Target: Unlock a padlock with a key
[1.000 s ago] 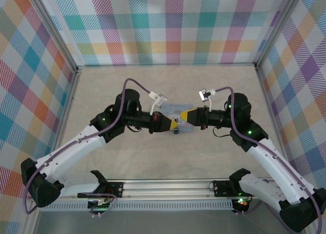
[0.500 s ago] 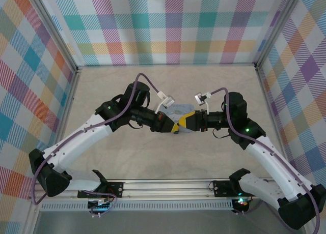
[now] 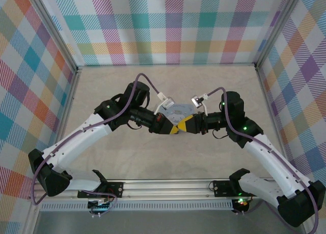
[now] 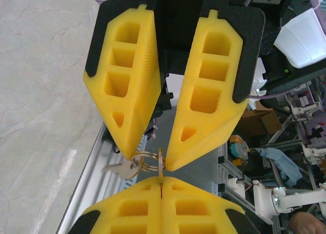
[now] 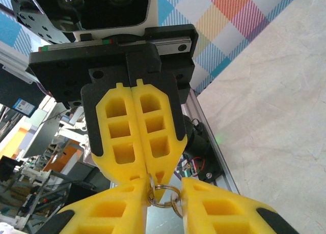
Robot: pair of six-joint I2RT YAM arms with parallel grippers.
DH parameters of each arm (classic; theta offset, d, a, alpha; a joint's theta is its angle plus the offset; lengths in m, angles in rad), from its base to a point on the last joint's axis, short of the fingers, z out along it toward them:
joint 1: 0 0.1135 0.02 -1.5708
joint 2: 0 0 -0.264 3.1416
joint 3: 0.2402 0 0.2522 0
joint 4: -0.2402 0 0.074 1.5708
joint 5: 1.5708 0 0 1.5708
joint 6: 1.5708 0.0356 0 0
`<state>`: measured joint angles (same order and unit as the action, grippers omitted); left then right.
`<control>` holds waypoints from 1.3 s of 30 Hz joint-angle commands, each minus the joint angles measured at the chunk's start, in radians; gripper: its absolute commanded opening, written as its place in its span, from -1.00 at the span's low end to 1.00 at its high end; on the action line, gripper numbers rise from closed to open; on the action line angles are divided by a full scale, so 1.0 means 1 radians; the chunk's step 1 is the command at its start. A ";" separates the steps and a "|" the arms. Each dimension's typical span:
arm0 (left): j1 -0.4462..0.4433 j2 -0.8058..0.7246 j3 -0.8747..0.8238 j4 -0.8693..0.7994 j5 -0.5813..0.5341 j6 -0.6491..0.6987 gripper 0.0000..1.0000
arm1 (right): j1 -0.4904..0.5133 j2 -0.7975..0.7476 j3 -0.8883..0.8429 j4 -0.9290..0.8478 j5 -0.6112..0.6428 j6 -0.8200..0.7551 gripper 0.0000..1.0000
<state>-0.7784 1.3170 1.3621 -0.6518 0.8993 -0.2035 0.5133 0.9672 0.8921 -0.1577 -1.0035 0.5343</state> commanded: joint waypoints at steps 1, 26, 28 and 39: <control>-0.013 0.007 0.036 -0.016 0.050 0.029 -1.00 | 0.011 0.013 0.035 0.025 -0.024 -0.018 -0.45; 0.026 -0.107 -0.049 0.063 -0.097 -0.057 -0.20 | 0.011 -0.063 0.069 -0.112 0.213 -0.206 -1.00; 0.045 -0.135 -0.069 0.086 -0.126 -0.085 -0.14 | 0.011 -0.068 0.078 -0.133 0.253 -0.228 -1.00; 0.165 -0.130 -0.151 0.234 -0.300 -0.484 0.32 | 0.134 -0.085 0.134 -0.126 0.774 -0.583 -1.00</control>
<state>-0.6491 1.1591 1.2308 -0.5068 0.6373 -0.4892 0.5865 0.8917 0.9867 -0.3164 -0.4641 0.1513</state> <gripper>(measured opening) 0.651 0.059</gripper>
